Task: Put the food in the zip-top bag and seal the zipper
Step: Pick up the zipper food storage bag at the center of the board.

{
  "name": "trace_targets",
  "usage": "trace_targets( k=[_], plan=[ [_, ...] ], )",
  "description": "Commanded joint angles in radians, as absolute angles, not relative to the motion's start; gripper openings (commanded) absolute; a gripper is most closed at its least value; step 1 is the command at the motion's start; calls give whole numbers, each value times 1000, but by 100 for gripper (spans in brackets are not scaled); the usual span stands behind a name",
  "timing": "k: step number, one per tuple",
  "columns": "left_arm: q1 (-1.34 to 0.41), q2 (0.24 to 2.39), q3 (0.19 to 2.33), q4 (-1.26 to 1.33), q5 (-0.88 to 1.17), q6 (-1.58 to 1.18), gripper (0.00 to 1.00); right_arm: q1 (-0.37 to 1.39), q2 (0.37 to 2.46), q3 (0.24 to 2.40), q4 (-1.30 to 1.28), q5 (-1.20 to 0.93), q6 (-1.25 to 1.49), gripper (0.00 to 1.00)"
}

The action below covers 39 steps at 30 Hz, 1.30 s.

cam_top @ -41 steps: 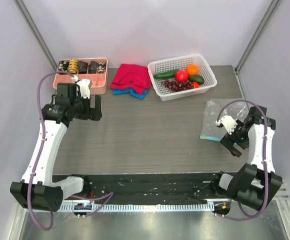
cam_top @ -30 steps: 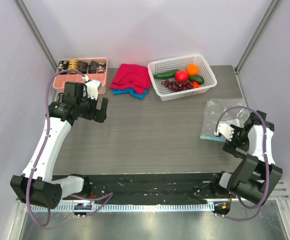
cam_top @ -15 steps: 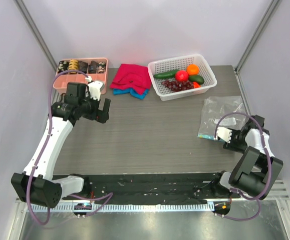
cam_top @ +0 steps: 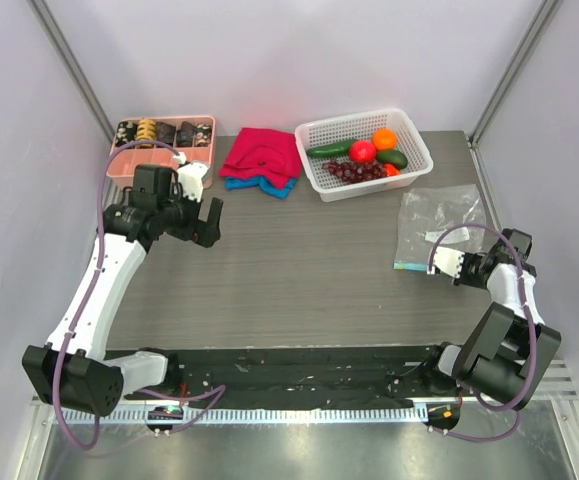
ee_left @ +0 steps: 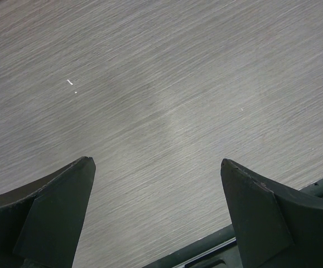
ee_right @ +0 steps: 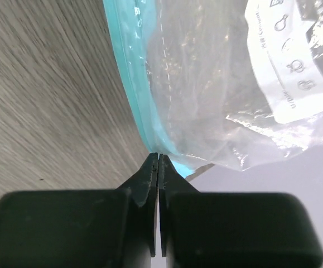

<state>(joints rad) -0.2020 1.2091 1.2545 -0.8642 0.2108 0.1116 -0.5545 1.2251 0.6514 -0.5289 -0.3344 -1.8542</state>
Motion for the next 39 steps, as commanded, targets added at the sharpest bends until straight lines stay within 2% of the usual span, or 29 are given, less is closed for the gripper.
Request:
trace_targets(
  k=[1,7,8,10,11,12,14,17,20,24,27,29,30,31,33,34,37,39],
  plan=[
    [-206,1198,1256,-819,247,124,100,-560,1216,653,-477,-390,-1824,1],
    [-209,1170,1262,-807,302,121,100,-584,1198,758,-561,-466,-1713,1],
    [-210,1169,1262,-807,308,124,100,-584,1204,778,-601,-480,-1738,4],
    [-213,1170,1261,-807,310,130,100,-586,1206,793,-670,-479,-1782,18],
    [-215,1172,1261,-804,308,135,100,-591,1204,782,-673,-479,-1839,42],
    [-216,1177,1261,-804,308,137,100,-595,1204,758,-675,-482,-1868,49],
    [-215,1183,1264,-807,310,138,100,-598,1204,738,-678,-483,-1925,60],
    [-216,1180,1262,-807,314,144,100,-598,1223,713,-673,-494,-2005,69],
    [-218,1184,1264,-805,318,146,100,-597,1273,692,-609,-480,-2031,70],
    [-218,1190,1261,-799,319,146,100,-597,1338,684,-468,-468,-1988,68],
    [-219,1187,1243,-789,319,147,100,-597,1368,690,-384,-498,-1915,59],
    [-221,1187,1232,-784,321,149,100,-597,1384,692,-342,-512,-1902,50],
    [-221,1186,1227,-781,322,152,100,-597,1387,690,-327,-520,-1892,45],
    [-222,1189,1226,-779,325,152,100,-597,1391,689,-315,-532,-1878,33],
    [-224,1192,1227,-778,331,153,100,-597,1388,690,-304,-538,-1876,16],
    [-225,1192,1229,-776,336,155,100,-598,1372,692,-304,-546,-1855,1],
    [-229,1186,1235,-767,351,166,100,-598,1336,724,-327,-593,-1801,1],
    [-235,1181,1247,-767,382,179,100,-598,1287,797,-440,-641,-1758,1]
  ],
)
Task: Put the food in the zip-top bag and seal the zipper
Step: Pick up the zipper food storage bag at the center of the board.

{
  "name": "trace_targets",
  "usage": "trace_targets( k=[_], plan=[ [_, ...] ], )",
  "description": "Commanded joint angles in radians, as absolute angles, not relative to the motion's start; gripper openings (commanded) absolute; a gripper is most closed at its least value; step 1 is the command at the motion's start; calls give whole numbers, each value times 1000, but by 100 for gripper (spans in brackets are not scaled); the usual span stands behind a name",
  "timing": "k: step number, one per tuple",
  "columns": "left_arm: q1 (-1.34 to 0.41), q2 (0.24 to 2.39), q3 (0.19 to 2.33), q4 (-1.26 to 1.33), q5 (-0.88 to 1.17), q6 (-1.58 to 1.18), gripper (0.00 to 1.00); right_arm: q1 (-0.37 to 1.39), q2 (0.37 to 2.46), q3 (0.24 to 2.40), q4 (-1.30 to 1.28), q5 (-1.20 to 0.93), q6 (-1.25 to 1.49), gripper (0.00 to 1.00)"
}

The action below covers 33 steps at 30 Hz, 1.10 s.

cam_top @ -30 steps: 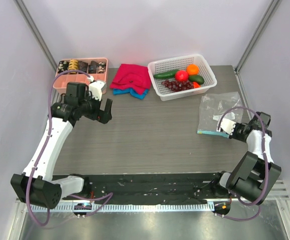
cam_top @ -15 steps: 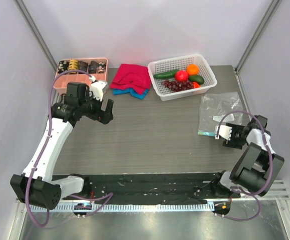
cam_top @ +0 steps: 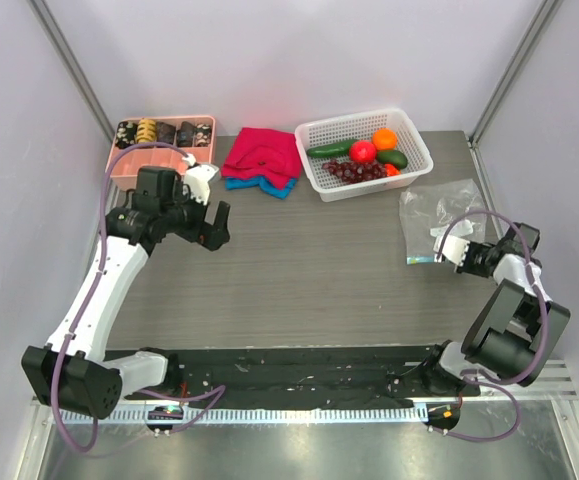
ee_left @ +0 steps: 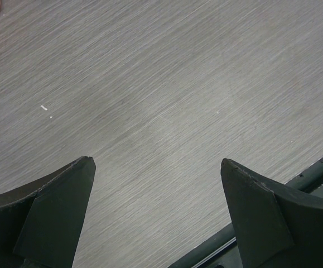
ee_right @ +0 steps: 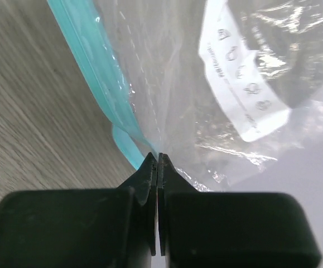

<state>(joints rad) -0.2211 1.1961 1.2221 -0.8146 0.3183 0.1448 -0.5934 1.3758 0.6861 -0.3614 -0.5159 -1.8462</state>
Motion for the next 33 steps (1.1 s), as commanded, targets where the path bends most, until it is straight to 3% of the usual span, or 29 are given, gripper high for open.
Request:
trace_targets(
  k=[1,6,10,14,15,17,18,22,25,29,33],
  plan=[
    [-241,1180,1253,-767,393,183,100,-598,1273,830,-503,-665,-1759,1],
    [-304,1163,1288,-764,448,210,99,-595,1161,1018,-967,-859,-1836,1],
    [-319,1152,1302,-718,483,88,94,-571,1134,1158,-1315,-966,-1718,1],
    [-330,1140,1325,-654,534,-92,87,-485,1146,1253,-1414,-1090,-1337,1],
    [-333,1137,1330,-632,529,-139,86,-421,1150,1262,-1398,-1126,-1127,1],
    [-333,1126,1339,-615,505,-179,86,-364,1147,1258,-1278,-1158,-920,1],
    [-333,1123,1341,-609,494,-210,86,-310,1132,1221,-1208,-1187,-652,1],
    [-333,1101,1347,-606,443,-252,85,-206,1065,1017,-478,-1141,162,1],
    [-333,1075,1350,-636,378,-256,85,-132,1049,887,-138,-1062,598,1],
    [-333,1054,1341,-689,327,-252,84,-22,1042,781,93,-900,910,1],
    [-333,1055,1304,-703,330,-245,81,159,1043,723,256,-738,1029,1]
  ],
)
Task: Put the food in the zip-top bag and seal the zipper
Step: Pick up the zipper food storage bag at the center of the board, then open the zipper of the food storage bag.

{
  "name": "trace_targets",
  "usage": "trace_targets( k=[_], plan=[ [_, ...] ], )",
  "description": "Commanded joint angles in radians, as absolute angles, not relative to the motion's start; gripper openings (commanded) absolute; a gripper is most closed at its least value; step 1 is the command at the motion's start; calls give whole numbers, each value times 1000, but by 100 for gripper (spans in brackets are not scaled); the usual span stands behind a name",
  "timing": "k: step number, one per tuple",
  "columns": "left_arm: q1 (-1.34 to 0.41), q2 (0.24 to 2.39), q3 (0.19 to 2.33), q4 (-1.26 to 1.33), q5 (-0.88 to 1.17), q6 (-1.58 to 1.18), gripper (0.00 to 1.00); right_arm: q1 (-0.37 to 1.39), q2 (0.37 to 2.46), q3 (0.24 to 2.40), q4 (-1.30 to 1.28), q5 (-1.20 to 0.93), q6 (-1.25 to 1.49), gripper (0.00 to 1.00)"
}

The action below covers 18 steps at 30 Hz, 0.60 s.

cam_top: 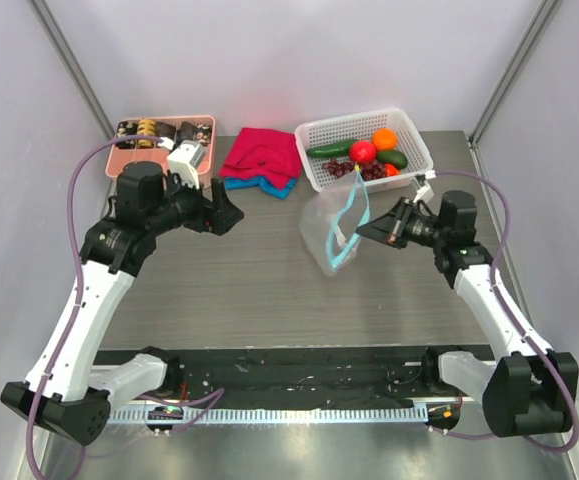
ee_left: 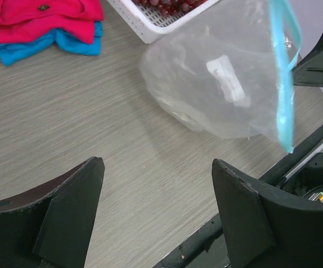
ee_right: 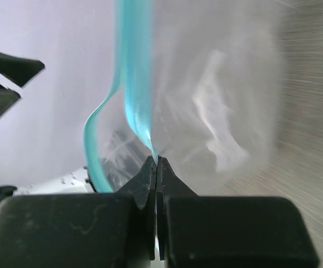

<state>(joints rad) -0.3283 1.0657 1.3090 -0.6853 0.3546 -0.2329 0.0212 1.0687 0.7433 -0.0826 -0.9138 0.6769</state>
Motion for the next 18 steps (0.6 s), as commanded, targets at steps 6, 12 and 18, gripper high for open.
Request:
trace_targets(
  k=[6,12,18],
  plan=[
    [-364,1124,1282,-652,356,-302,77,412,1182,709,445,-602,1084,1],
    [-423,1207,1354,-649,338,-291,77,502,1270,778,514,-545,1077,1],
    [-488,1264,1361,-669,273,-261,74,540,1319,813,531,-545,1065,1]
  ],
)
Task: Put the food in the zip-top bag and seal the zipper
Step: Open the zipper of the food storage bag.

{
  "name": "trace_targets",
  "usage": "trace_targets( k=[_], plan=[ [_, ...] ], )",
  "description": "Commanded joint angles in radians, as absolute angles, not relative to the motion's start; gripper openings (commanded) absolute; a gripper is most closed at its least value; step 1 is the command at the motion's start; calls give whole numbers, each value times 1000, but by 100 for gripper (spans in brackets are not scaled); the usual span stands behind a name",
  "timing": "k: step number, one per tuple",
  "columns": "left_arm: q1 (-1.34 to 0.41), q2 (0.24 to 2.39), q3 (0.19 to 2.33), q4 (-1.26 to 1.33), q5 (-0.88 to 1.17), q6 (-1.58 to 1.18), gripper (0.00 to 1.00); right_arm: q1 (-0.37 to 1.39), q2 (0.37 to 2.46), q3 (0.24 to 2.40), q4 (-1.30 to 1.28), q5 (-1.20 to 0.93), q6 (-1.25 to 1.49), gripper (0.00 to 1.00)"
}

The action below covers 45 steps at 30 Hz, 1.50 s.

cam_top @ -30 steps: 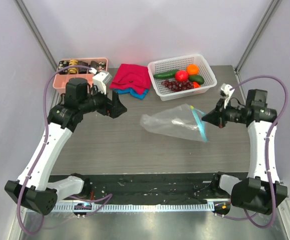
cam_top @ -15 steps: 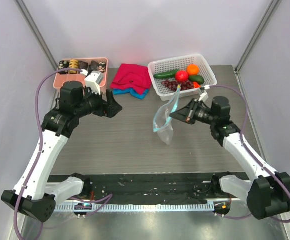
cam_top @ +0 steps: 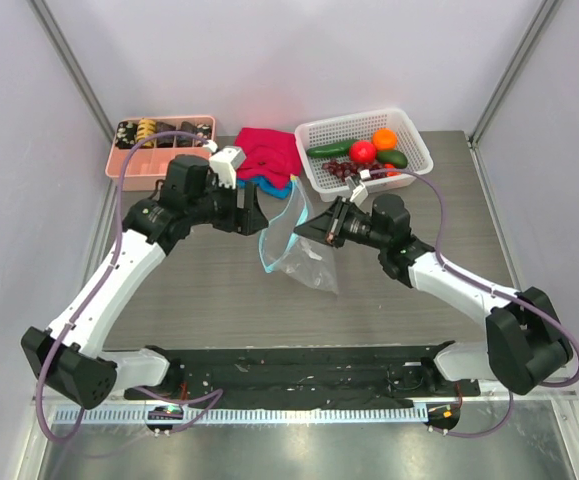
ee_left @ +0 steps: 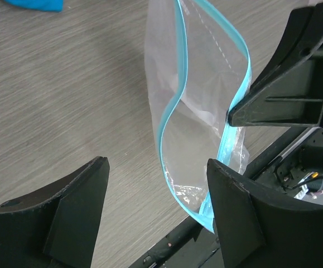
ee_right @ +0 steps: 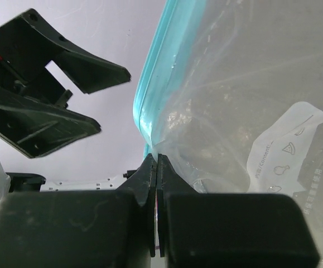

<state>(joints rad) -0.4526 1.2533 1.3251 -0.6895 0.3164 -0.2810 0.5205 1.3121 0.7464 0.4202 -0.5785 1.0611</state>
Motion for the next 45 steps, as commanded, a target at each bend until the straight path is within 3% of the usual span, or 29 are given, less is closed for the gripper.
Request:
trace_targets(
  k=[1,10,24,25,27,29,32,36,40,42,43,44,45],
  plan=[
    [-511,1267,1358,-669,265,-241,75,549,1325,819,532,-546,1068,1],
    [-543,1321,1402,-669,54,-167,67,591,1344,861,554,-572,1089,1],
    [-531,1373,1416,-713,112,-130,59,606,1333,819,557,-597,1069,1],
    [-531,1382,1416,-715,120,-130,57,609,1332,819,558,-600,1069,1],
    [-529,1396,1423,-713,117,-129,43,610,1332,819,557,-604,1062,1],
    [-522,1396,1436,-719,123,-141,21,611,1327,816,525,-606,1036,1],
    [-424,1381,1459,-729,211,-198,0,598,1313,808,444,-620,956,1],
    [-223,1345,1482,-744,385,-244,0,532,1313,792,359,-647,872,1],
    [-184,1321,1486,-765,394,-230,0,460,1353,833,263,-666,740,1],
    [-186,1324,1479,-772,387,-229,0,440,1403,900,198,-713,654,14],
    [-186,1328,1474,-769,379,-229,0,434,1422,957,158,-736,628,26],
    [-190,1331,1474,-767,370,-227,0,431,1434,985,137,-756,608,49],
    [-195,1338,1477,-765,358,-224,0,419,1460,1015,114,-761,559,57]
  ],
)
